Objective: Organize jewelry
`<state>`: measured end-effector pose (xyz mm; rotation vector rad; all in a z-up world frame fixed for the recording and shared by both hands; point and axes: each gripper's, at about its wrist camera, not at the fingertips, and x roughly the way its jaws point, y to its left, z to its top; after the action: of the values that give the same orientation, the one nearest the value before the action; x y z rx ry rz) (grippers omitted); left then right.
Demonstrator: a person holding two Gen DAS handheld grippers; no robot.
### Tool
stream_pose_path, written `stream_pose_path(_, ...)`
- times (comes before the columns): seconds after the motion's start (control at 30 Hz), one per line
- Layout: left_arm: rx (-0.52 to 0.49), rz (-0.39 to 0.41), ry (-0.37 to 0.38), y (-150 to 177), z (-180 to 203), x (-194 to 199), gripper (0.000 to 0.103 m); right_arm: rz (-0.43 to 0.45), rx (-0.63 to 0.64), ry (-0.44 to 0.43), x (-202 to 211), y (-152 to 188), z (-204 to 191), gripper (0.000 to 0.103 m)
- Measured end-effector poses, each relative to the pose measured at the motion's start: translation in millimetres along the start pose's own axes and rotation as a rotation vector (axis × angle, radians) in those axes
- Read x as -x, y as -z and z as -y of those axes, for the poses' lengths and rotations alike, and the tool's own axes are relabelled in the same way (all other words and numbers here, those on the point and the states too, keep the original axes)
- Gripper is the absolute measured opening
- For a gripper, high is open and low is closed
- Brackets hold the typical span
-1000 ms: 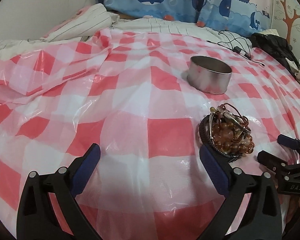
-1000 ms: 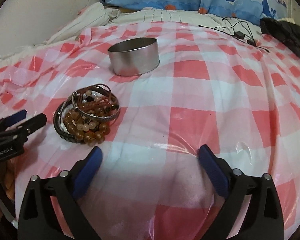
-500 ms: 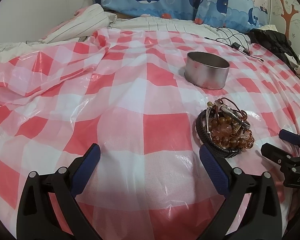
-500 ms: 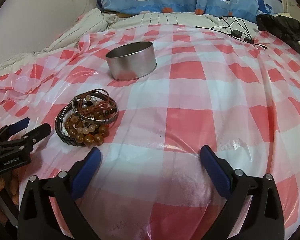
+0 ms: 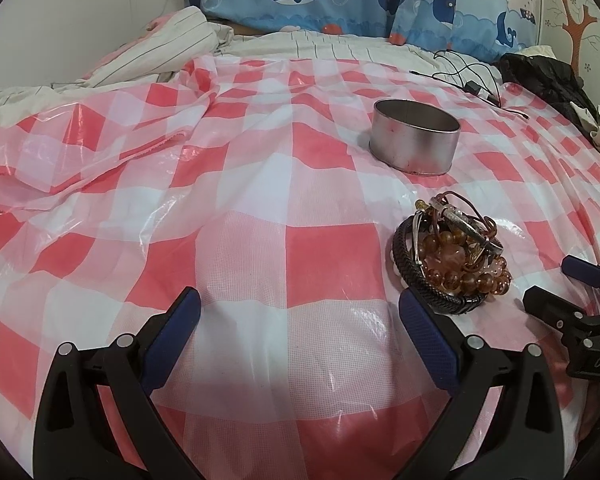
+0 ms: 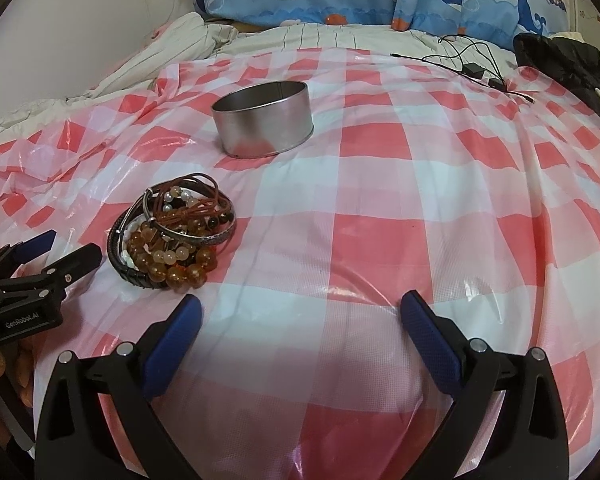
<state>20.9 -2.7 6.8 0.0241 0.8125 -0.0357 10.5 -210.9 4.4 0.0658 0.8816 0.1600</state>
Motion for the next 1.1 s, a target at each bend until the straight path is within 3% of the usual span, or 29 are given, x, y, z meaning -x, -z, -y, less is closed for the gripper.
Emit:
stream_pose_path(0.63, 0.001, 0.0, 0.0, 0, 0, 0, 0.095, 0.01, -0.017, -0.019, 1, 0, 4, 0.095)
stream_pose_path(0.83, -0.027, 0.092, 0.002, 3, 5, 15, 0.095, 0.011, -0.02, -0.021, 1, 0, 4, 0.095)
stream_pose_path(0.97, -0.087, 0.145, 0.06, 2, 16, 27, 0.095, 0.014, -0.026, -0.025, 1, 0, 5, 0.095)
stream_pose_path(1.1, -0.121, 0.139, 0.078, 0, 23, 27, 0.095, 0.023, -0.029, -0.02, 3, 0, 6, 0.095)
